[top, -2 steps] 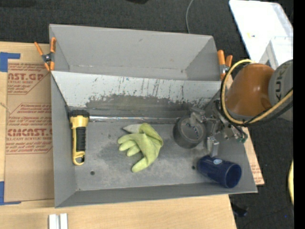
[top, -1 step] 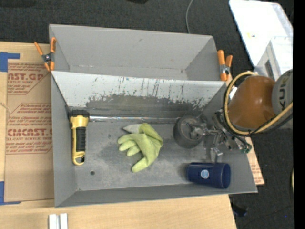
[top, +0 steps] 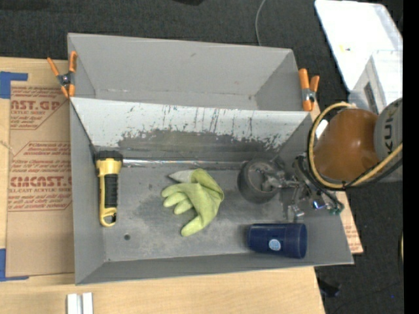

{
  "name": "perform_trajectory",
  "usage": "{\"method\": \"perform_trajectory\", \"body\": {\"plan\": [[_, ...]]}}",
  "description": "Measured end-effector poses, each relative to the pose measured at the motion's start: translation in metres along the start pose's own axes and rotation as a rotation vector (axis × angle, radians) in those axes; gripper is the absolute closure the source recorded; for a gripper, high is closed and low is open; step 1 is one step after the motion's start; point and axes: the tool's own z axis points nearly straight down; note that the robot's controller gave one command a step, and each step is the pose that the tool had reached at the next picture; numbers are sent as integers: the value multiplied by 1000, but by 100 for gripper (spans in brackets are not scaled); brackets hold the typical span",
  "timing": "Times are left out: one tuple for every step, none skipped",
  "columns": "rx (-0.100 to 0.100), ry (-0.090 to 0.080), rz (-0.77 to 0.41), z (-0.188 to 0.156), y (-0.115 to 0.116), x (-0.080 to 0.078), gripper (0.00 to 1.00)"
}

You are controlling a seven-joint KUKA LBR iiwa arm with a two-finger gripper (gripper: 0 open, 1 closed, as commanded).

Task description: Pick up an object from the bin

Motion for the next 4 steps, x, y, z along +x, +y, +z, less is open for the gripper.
{"method": "perform_trajectory", "body": {"plan": [[-1, 5, -224, -2, -6, -8, 0], [-1, 1, -140, 2, 15, -41, 0], [-2, 6, -212, 3, 8, -50, 0], [-6, 5, -125, 4, -1, -58, 0]]}}
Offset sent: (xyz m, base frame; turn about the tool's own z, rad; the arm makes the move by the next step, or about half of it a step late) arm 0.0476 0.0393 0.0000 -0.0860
